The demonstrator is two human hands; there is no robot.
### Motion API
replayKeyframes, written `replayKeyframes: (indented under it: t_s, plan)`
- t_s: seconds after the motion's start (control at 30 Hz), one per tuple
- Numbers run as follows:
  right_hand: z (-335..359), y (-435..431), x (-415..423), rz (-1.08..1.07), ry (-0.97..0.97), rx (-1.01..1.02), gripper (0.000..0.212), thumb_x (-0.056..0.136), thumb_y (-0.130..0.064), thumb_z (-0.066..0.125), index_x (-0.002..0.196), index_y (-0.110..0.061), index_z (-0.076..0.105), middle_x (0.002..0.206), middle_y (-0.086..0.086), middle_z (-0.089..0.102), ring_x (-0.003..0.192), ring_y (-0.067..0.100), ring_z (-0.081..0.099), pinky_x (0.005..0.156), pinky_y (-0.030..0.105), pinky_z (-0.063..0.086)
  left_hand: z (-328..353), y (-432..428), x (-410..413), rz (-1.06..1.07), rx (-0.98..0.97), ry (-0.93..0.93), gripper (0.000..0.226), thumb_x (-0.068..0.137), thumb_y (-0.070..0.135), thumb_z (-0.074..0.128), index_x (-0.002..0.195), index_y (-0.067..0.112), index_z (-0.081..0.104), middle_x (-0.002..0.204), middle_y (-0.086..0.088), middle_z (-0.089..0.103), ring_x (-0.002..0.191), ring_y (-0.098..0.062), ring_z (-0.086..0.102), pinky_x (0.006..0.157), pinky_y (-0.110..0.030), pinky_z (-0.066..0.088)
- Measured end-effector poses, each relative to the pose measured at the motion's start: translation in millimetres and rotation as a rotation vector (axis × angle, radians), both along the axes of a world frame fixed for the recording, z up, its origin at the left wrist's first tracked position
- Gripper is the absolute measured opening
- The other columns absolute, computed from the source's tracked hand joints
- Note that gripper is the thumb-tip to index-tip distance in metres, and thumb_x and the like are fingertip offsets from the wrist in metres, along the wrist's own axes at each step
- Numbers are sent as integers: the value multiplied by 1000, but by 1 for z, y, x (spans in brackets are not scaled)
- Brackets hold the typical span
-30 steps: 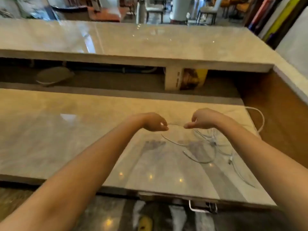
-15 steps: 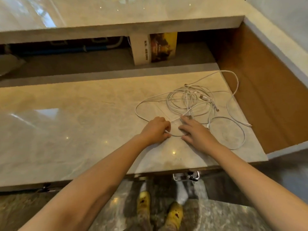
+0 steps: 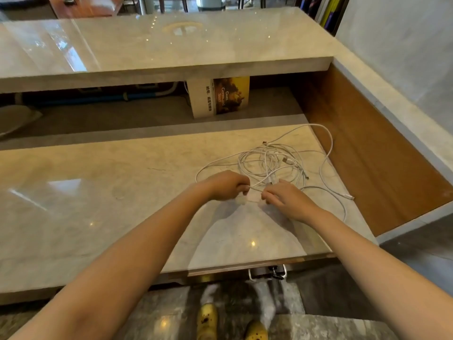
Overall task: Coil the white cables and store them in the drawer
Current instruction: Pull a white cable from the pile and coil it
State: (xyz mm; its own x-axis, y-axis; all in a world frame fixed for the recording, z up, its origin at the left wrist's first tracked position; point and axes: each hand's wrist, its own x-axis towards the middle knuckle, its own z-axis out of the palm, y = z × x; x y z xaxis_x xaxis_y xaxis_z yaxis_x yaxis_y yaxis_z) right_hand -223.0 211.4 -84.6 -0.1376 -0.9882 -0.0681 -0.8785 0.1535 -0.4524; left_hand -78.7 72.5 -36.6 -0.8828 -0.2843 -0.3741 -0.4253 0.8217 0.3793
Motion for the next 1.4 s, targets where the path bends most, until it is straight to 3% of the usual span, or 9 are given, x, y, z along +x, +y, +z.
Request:
replayKeyframes:
  t_s: [0.07,0.23,0.4,0.57,0.7,0.83,1.07,1.27,1.4]
  plan:
    - [12,-4,-9,3,11,-55,22,97,-23,45,84,-13,60,81,1,63,82,21,53,74,29,37,17,-12,2,19,11,11,26,100,26,37,94,15,60,78,3,59,77,-17,52,71,-31,38]
    - [70,-36,-21,-64,-16,-274,20,96,-15,48,92,-5,65,80,6,63,76,21,56,64,26,36,69,-24,-8,62,39,-18,25,99,21,41,110,11,62,97,-1,62,89,-16,56,82,-27,41]
    - [123,-62,-19,-54,-153,-402,21,97,-18,47,91,-8,65,71,3,58,65,13,51,60,22,38,116,-17,-19,300,287,350,24,99,29,38,91,16,56,71,3,50,59,-11,45,56,-22,39]
    - [130,-64,-29,-224,-417,-479,30,99,-24,42,82,-9,62,64,-1,51,58,6,48,56,12,41,147,-33,-6,477,827,690,26,98,21,39,76,17,51,56,6,35,49,-9,30,49,-21,25]
    - [112,-54,-47,-320,-429,-384,34,99,-28,41,75,-12,59,60,-1,46,57,12,46,59,25,45,174,-69,12,587,1391,1055,25,98,17,41,76,13,51,48,7,36,43,-4,28,40,-15,21]
    - [90,-40,-68,-440,-344,-302,33,98,-28,41,75,-17,62,63,0,47,62,17,45,56,30,36,192,-98,25,609,1574,1284,28,100,16,36,76,11,49,44,7,36,38,-5,27,34,-16,22]
    - [111,-50,-36,-138,61,-60,28,98,-27,43,103,-13,66,95,0,67,79,15,57,69,28,44,150,-59,-1,598,1372,1203,15,97,19,42,104,11,54,64,5,50,55,-5,42,54,-17,34]
    - [150,-56,-4,163,403,-289,23,95,-30,49,104,-16,65,93,1,68,83,20,62,67,32,48,125,-32,-25,496,475,778,19,101,16,35,109,7,50,78,-3,62,68,-14,61,67,-28,54]
    - [180,-47,-16,142,384,-451,22,93,-29,52,103,-17,68,88,1,68,78,18,61,66,35,50,121,-31,-14,326,334,493,17,99,18,39,106,11,53,72,-3,62,57,-12,59,55,-22,53]
